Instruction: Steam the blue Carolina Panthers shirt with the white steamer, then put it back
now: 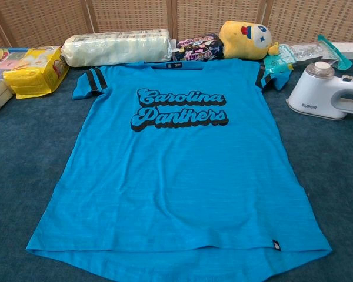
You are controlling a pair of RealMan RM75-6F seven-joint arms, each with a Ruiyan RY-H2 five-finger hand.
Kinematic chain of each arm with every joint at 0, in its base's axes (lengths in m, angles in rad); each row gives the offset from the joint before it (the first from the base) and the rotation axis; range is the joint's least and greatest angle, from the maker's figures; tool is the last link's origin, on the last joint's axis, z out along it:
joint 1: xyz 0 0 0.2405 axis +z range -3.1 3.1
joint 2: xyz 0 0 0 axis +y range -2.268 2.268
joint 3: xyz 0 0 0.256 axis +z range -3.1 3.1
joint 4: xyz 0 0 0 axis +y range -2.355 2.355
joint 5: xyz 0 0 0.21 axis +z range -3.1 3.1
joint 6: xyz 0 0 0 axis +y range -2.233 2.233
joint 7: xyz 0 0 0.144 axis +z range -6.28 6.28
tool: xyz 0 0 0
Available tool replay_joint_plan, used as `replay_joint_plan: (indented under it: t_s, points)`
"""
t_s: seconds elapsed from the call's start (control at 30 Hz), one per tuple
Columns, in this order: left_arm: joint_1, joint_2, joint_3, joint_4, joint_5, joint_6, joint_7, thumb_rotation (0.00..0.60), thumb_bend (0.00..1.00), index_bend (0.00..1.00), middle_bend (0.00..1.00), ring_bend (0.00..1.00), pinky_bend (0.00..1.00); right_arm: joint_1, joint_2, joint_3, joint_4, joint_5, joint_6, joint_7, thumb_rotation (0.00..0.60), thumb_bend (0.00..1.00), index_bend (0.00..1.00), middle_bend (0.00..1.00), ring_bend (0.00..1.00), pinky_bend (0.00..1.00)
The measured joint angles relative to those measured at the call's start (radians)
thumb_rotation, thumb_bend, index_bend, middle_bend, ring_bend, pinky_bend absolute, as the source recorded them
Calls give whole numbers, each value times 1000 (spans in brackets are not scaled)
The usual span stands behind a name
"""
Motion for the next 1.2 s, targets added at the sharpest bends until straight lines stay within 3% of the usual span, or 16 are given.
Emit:
replay_joint_plan:
  t_s: [0.53,0.83,1.2]
  points:
    - [-59,0,-11,-10,33,-62,77,600,229,240,321,200,283,6,-7,6,4,6,-15,21,600,262,461,462,440,427]
    - [-138,-28,11,-53,105,-194,169,600,108,240,281,182,270,0,-1,-4,-10,-3,-13,19,600,262,461,462,440,425]
    - [-249,-114,51,-74,180,-380,269,600,103,239,264,163,262,-18,10,-18,-41,-32,21,19,600,262,461,462,440,426]
